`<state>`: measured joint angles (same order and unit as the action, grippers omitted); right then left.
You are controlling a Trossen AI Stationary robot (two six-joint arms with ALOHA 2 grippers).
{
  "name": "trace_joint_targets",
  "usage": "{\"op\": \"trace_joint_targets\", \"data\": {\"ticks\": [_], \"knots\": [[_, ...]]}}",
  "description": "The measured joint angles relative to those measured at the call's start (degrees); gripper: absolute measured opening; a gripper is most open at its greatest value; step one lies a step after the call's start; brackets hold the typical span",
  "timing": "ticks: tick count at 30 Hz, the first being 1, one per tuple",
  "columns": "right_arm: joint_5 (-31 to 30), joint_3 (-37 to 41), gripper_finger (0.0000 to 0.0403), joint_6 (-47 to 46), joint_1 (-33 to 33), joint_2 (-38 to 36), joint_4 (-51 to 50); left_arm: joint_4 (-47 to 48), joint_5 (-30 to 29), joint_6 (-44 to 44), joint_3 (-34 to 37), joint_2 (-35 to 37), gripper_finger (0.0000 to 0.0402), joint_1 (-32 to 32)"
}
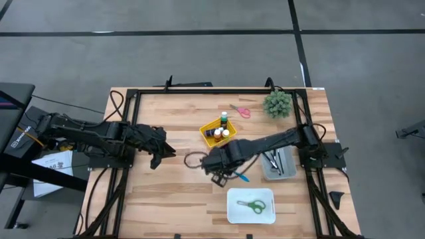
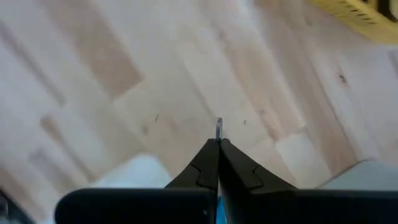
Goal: Pick & Place Paint Supplies
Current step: Put the blue scissors into the white bin
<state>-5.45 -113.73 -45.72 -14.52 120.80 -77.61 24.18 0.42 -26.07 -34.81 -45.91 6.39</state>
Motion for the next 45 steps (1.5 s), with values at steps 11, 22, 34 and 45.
{"op": "trace_joint_targets", "data": {"ticks": [11,22,34,45], "knots": [[2.91,-1.27,0.0,-2.55,-12.03,-0.01,-4.24,-0.11,0.06,-6.11,0.0,0.02,0.0085,2.05],[2.22,-0.74,0.0,1.75,-17.53,-0.1,-2.55,-1.75,0.05,-9.31,0.0,0.01,0.0085,3.17],[3.94,11.03,0.0,3.84,-16.13,-0.07,8.48,-1.93,0.03,-10.22,0.0,0.0,0.0085,3.17],[4.18,17.3,0.0,5.51,-17.48,-0.07,13.31,-2.01,0.03,-11.07,0.0,0.01,0.0085,3.13]]}}
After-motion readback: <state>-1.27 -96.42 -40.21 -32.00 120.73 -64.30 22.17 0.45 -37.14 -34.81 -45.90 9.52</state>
